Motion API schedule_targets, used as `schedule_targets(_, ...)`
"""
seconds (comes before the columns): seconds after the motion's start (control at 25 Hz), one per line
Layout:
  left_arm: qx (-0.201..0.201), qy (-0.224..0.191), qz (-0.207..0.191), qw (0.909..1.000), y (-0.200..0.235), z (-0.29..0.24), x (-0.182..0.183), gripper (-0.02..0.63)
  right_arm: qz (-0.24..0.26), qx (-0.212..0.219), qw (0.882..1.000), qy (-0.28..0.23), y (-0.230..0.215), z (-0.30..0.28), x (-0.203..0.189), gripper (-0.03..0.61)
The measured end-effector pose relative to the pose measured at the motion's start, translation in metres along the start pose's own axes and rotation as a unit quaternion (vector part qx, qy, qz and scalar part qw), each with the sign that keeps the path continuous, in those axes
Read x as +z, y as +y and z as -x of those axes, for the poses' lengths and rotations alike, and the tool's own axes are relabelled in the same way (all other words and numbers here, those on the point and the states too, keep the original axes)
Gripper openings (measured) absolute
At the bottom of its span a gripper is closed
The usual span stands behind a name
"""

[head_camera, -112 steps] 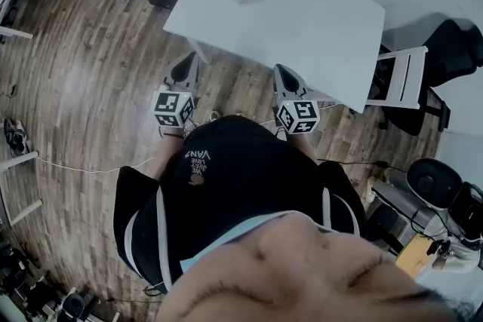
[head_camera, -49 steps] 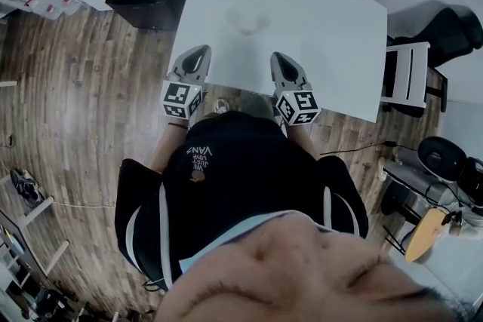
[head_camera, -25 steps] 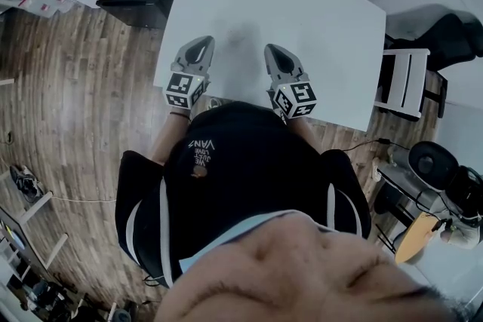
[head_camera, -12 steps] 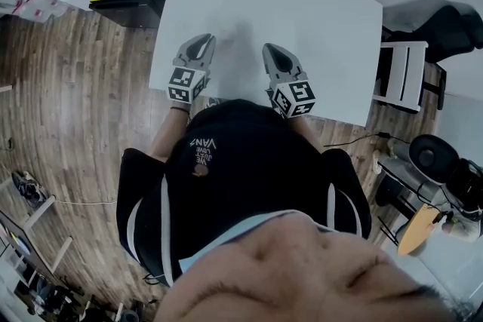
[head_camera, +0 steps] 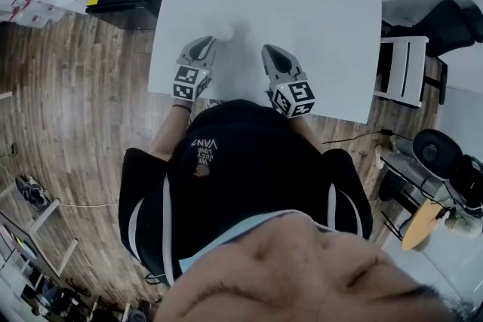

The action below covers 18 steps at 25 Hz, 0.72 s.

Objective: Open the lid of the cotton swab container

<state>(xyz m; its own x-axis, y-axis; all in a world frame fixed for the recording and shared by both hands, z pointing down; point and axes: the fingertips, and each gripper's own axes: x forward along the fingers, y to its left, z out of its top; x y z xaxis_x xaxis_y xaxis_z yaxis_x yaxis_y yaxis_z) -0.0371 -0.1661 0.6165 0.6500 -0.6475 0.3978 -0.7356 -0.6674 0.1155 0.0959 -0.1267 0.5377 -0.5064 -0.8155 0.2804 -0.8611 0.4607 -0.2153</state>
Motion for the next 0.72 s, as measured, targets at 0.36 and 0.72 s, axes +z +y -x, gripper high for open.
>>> schedule_targets(0.36, -0.014, 0.013, 0.001, 0.9998, -0.006, -0.008, -0.008, 0.169, -0.002, 0.001, 1.0, 0.003, -0.001, -0.003, 0.0, 0.014)
schedule_targets(0.72, -0.028, 0.054, -0.021, 0.9979, -0.011, -0.027, -0.026, 0.247, -0.004, -0.002, 1.0, 0.007, -0.002, -0.003, -0.003, 0.014)
